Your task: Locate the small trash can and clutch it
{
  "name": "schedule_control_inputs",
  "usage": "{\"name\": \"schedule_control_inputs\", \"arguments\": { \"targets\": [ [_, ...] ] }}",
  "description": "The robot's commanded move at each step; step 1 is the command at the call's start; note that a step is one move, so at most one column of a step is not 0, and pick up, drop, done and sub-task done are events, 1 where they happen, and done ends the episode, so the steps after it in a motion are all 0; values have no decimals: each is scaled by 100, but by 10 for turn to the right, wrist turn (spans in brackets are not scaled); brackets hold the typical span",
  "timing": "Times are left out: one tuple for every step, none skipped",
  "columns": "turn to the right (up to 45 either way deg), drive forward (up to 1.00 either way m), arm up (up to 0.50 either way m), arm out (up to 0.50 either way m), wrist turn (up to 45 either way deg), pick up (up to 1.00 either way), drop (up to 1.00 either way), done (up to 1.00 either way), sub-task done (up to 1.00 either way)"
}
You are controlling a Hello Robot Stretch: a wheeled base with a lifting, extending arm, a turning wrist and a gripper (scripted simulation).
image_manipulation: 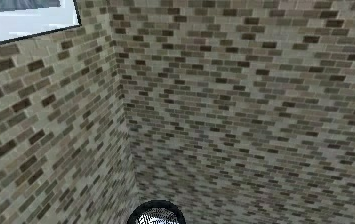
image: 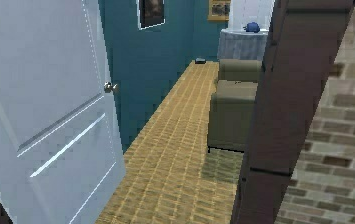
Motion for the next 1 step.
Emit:
{"name": "schedule_control_inputs", "arguments": {
  "targets": [
    [0,0,0,0,0,100,0,0,0]
  ]
}}
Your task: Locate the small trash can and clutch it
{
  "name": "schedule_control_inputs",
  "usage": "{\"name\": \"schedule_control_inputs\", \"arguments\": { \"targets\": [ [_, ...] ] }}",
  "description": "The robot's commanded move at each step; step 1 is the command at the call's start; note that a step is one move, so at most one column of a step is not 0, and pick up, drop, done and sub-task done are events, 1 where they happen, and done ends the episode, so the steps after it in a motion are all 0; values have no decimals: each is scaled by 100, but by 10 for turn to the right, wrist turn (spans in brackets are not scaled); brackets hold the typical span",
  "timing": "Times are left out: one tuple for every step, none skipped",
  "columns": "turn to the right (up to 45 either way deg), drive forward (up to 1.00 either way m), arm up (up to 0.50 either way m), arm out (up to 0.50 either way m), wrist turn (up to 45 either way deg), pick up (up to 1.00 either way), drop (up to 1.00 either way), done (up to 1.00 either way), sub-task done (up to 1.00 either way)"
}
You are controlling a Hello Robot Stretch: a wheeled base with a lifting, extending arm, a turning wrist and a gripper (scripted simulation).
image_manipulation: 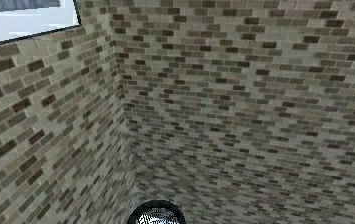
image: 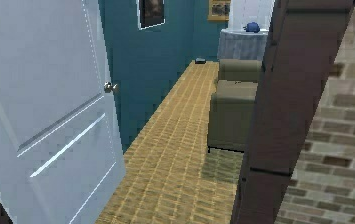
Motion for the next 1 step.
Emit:
{"name": "schedule_control_inputs", "arguments": {
  "targets": [
    [0,0,10,0,0,0,0,0,0]
  ]
}}
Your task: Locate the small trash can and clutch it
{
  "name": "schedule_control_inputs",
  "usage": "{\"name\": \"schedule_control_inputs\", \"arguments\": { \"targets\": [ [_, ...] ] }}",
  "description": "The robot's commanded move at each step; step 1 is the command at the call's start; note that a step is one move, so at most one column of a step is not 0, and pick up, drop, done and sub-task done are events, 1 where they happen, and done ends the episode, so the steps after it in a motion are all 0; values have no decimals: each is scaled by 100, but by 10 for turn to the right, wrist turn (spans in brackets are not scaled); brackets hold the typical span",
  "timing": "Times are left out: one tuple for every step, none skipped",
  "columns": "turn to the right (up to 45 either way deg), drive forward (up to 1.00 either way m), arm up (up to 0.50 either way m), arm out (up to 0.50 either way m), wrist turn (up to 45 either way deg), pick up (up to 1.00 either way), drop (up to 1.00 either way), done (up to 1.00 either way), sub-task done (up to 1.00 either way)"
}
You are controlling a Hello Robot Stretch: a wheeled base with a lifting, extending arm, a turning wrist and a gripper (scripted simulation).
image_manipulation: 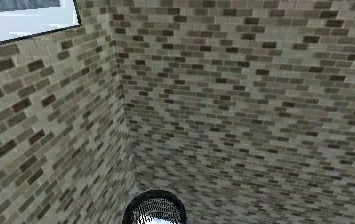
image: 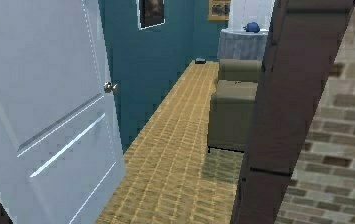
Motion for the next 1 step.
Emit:
{"name": "schedule_control_inputs", "arguments": {
  "targets": [
    [0,0,0,0,0,0,0,100,0]
  ]
}}
